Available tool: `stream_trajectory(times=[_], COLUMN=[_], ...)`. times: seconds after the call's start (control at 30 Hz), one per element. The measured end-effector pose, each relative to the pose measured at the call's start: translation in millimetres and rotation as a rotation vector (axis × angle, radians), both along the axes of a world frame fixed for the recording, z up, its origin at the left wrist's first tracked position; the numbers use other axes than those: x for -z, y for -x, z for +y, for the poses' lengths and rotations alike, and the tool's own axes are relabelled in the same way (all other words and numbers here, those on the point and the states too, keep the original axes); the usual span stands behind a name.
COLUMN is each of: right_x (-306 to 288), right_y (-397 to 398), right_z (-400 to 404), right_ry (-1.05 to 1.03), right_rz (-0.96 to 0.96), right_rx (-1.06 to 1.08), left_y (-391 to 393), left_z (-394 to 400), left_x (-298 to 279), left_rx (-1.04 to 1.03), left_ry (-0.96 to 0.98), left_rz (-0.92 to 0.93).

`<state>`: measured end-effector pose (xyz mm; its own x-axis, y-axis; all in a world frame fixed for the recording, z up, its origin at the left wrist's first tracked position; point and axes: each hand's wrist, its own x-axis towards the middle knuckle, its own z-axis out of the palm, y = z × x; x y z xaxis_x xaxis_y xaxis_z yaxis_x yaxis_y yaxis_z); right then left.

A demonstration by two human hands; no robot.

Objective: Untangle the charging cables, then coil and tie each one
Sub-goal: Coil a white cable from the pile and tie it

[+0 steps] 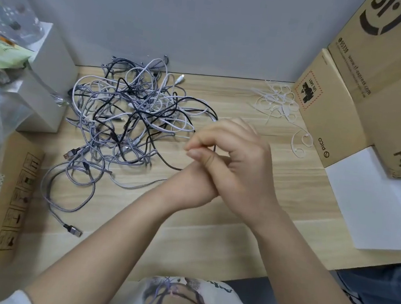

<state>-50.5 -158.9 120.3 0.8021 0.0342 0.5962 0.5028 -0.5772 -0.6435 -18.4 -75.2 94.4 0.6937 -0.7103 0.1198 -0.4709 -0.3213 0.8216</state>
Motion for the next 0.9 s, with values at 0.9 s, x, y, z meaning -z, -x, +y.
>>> stream_trajectory(times=[0.9], right_x=[104], right_y=[14], right_z=[-147], right_ry=[-0.634], right_rz=[0.678], right_rx=[0.682], left_y=[-50], left_z=[-140], left_x=[68], left_rx=[-0.096], left_ry=[-0.21], left_rz=[0.776])
